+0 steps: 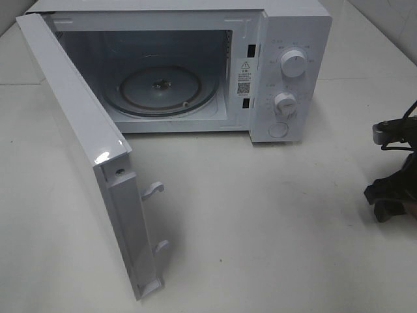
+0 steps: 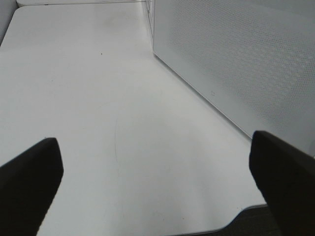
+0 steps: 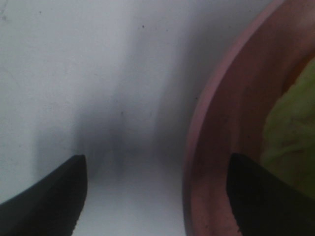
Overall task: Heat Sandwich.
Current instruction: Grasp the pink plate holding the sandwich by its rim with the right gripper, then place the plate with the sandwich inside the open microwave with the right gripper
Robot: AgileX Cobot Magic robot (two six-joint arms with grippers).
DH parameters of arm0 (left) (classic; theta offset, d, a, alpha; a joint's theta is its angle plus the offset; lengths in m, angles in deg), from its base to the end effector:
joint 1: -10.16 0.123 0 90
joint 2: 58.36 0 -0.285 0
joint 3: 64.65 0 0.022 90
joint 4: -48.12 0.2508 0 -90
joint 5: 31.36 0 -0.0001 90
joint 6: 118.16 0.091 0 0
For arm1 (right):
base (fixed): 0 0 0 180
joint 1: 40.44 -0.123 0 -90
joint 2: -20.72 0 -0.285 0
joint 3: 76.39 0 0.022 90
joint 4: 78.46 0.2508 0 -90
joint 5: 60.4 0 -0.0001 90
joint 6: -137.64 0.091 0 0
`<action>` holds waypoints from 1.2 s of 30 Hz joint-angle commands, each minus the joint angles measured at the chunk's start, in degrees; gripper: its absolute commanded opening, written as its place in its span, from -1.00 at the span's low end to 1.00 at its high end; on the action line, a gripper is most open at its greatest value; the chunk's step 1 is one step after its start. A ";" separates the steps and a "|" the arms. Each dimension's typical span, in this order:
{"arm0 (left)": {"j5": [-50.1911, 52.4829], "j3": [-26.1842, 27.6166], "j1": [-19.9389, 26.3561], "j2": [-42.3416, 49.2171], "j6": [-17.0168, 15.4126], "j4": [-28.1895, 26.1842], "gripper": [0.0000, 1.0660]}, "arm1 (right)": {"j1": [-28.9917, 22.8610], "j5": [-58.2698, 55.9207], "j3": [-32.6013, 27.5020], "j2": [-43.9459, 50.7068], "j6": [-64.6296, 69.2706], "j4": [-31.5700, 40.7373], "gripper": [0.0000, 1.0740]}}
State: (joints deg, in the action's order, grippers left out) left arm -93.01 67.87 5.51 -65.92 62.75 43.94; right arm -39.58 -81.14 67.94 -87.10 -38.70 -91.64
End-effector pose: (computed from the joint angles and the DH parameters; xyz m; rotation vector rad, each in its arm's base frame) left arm -0.0089 -0.0051 0.2814 0.1038 2.0342 -0.1281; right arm 0.2793 -0.0116 0.1187 -0.1790 2.8561 -0.1494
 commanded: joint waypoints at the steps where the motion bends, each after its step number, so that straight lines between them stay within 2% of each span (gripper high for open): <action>1: 0.23 -0.11 -0.40 0.97 -0.17 -0.11 0.83 | 0.29 -0.63 0.34 -0.11 0.74 -0.57 0.25; 2: 0.23 -0.11 -0.40 0.97 -0.17 -0.11 0.83 | 0.29 -0.63 0.34 -0.11 0.74 -0.57 0.25; 5: 0.23 -0.11 -0.40 0.97 -0.17 -0.11 0.83 | 0.29 -1.60 0.34 -0.11 1.83 -2.41 -0.19; 6: 0.23 -0.11 -0.40 0.97 -0.17 -0.11 0.83 | 0.29 -1.60 0.34 -0.11 1.83 -2.41 -0.19; 7: 0.23 -0.11 -0.40 0.97 -0.17 -0.11 0.83 | 0.29 -1.89 0.34 -0.11 3.21 -3.84 -0.48; 10: 0.23 -0.11 -0.40 0.97 -0.17 -0.11 0.83 | 0.52 -2.23 0.34 -0.11 4.81 -5.79 -0.94; 12: 0.23 -0.11 -0.40 0.97 -0.17 -0.11 0.83 | 0.52 -2.23 0.34 -0.11 4.81 -6.07 -1.00; 36: 0.23 -0.11 -0.40 0.97 -0.17 -0.11 0.83 | 0.11 -7.68 2.01 0.46 4.98 -7.85 -1.00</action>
State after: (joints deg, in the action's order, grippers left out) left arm -93.01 67.87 5.51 -65.92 62.75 43.94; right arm -39.58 -87.50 69.71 -86.99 -34.57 -99.72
